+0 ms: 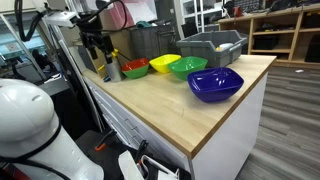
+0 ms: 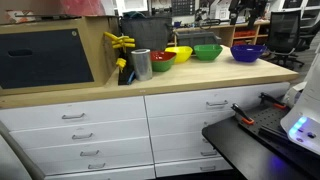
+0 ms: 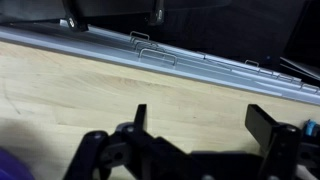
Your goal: Remove the red bowl from the green bowl then move the green bowl at the front to the right and push the red bowl to the left.
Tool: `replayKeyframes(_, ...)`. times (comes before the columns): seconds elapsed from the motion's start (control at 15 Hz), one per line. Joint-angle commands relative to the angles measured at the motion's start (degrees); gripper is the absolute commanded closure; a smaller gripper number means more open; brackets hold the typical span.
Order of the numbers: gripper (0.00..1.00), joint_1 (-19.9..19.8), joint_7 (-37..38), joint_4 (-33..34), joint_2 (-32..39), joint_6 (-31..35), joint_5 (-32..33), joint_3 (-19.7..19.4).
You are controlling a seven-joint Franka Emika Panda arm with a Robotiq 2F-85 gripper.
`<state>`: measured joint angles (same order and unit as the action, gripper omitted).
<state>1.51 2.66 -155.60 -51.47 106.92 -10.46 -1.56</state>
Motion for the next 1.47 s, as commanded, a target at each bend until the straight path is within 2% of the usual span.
replayKeyframes(0.0,0.0,-0.5,-0.3,0.1,0.1,-0.2,-0.3,0.4)
replayKeyframes(0.67,0.0,-0.4,-0.5,0.5,0.7,-0.1,-0.3,0.4)
replayKeyframes(1.07,0.0,-0.6,0.2,1.5,5.8,5.4,0.0,1.6)
replayKeyframes(1.4,0.0,0.0,0.2,2.9,12.9,12.5,-0.7,1.5)
